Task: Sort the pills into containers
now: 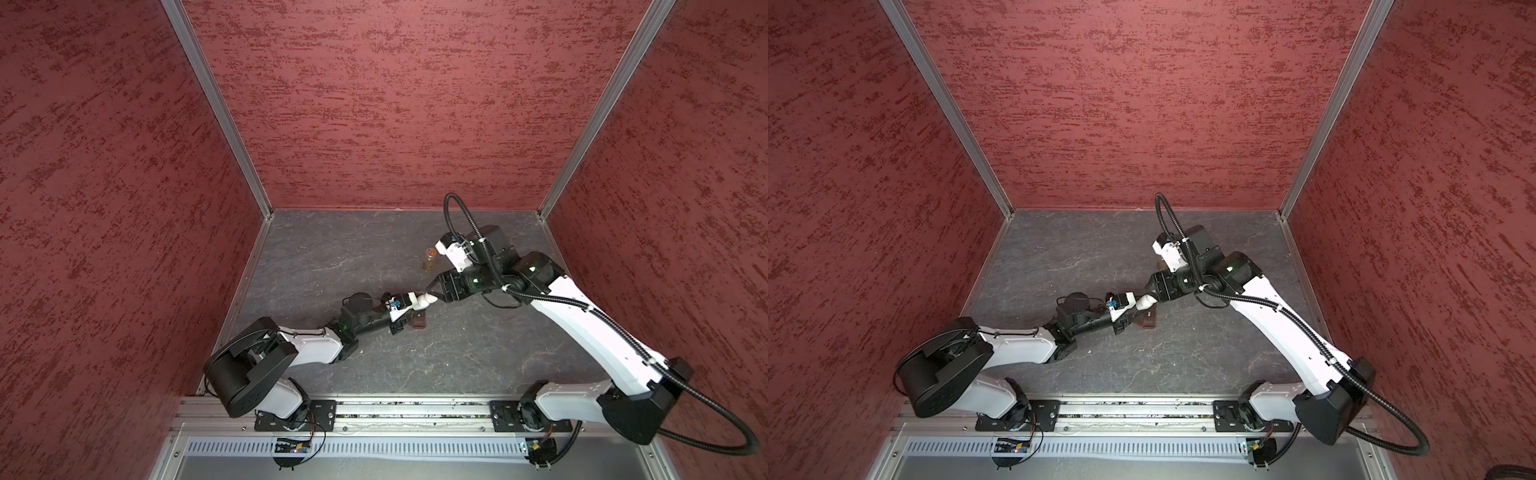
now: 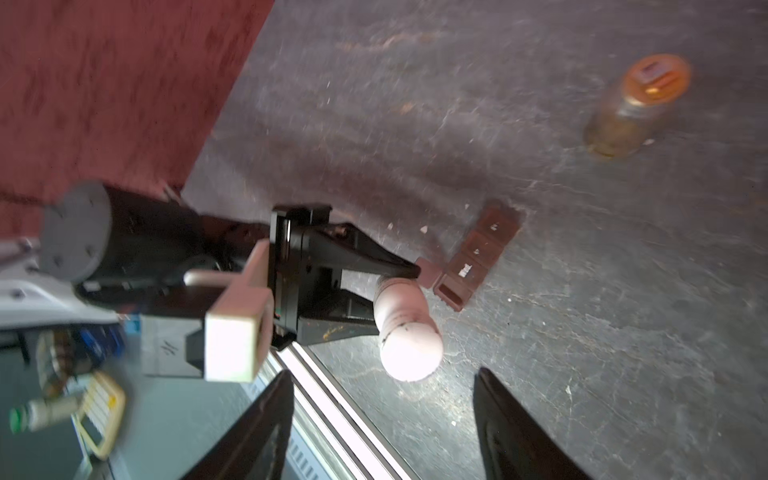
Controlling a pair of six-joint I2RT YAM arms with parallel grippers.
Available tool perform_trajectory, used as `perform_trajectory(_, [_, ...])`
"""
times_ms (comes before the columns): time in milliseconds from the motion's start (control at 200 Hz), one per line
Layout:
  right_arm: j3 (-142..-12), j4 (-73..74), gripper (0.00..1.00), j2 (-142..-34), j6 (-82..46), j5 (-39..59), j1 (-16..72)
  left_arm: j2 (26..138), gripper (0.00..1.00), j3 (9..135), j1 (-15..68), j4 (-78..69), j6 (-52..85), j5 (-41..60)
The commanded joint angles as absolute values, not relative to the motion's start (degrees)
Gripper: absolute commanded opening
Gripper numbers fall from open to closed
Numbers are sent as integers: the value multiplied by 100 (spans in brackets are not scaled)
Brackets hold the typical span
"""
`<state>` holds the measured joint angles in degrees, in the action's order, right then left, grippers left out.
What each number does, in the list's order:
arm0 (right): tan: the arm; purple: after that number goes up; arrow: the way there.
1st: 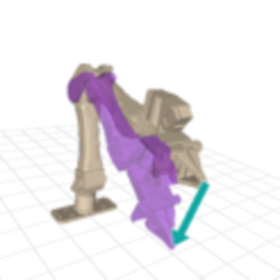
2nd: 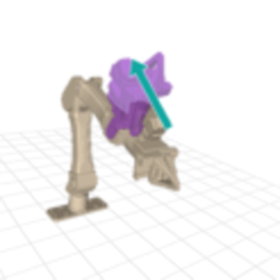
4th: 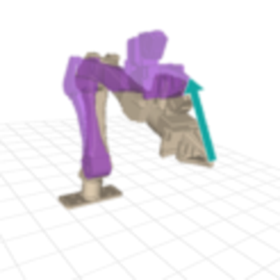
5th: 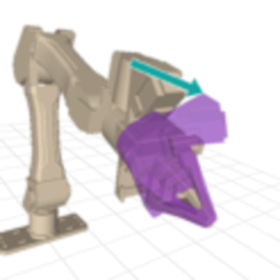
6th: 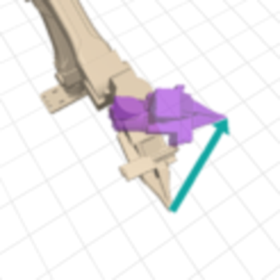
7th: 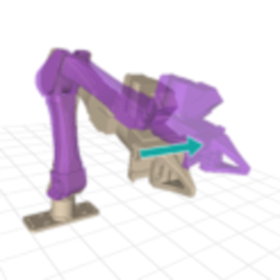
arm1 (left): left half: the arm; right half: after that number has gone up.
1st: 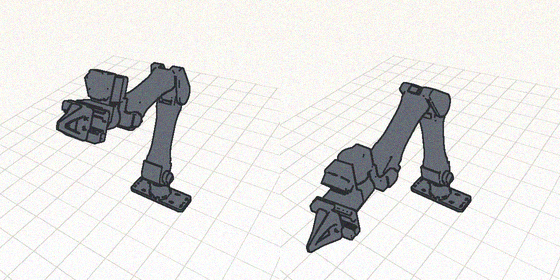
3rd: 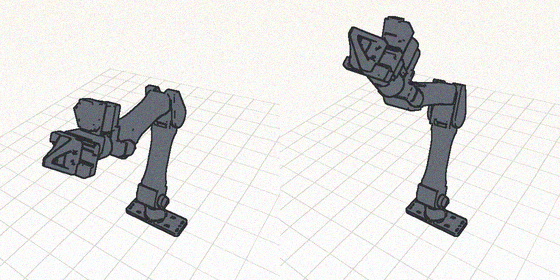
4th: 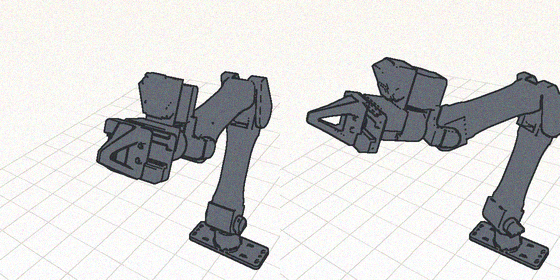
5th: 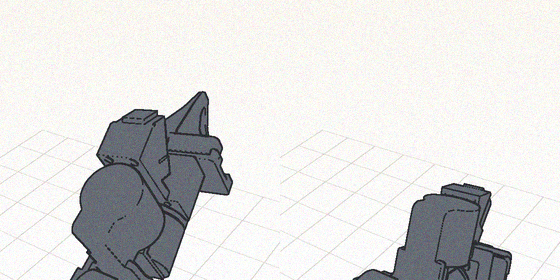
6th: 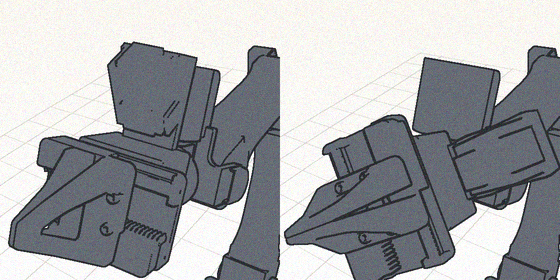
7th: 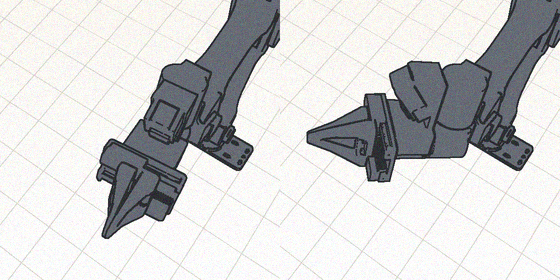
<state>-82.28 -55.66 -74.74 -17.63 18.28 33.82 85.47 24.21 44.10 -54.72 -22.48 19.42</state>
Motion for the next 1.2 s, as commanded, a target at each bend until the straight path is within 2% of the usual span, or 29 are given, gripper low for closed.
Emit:
perform_trajectory(0, [-8467, -5678, 66, -7444, -3336, 1236, 3152, 8878, 0, 2529, 4525, -6241, -2706, 935])
perform_trajectory(165, [-8138, -5326, 60, -7334, -4755, 1073, 2993, 9561, 0, 2744, 4648, -7370, -3203, -9])
perform_trajectory(276, [-7874, -5061, 59, -7331, -5217, 1019, 2979, 9991, 0, 2931, 4718, -7938, -3466, -433])
perform_trajectory(516, [-7454, -4292, 59, -7553, -5510, 1454, 2964, 10431, 0, 3211, 4902, -8086, -3709, -592])
perform_trajectory(586, [-7433, -4158, 62, -7596, -5483, 1494, 2966, 10489, 0, 3233, 4912, -8086, -3702, -558])
perform_trajectory(802, [-7516, -4250, 63, -7874, -5276, 1530, 2953, 10532, 0, 3235, 4909, -8086, -3667, -475])
perform_trajectory(962, [-7573, -4309, 58, -8060, -5129, 1552, 2918, 10538, 0, 3226, 4910, -8086, -3686, -445])
perform_trajectory(1192, [-7541, -4210, 42, -8171, -5024, 1765, 2900, 10571, 0, 3202, 4911, -8086, -3676, -409])
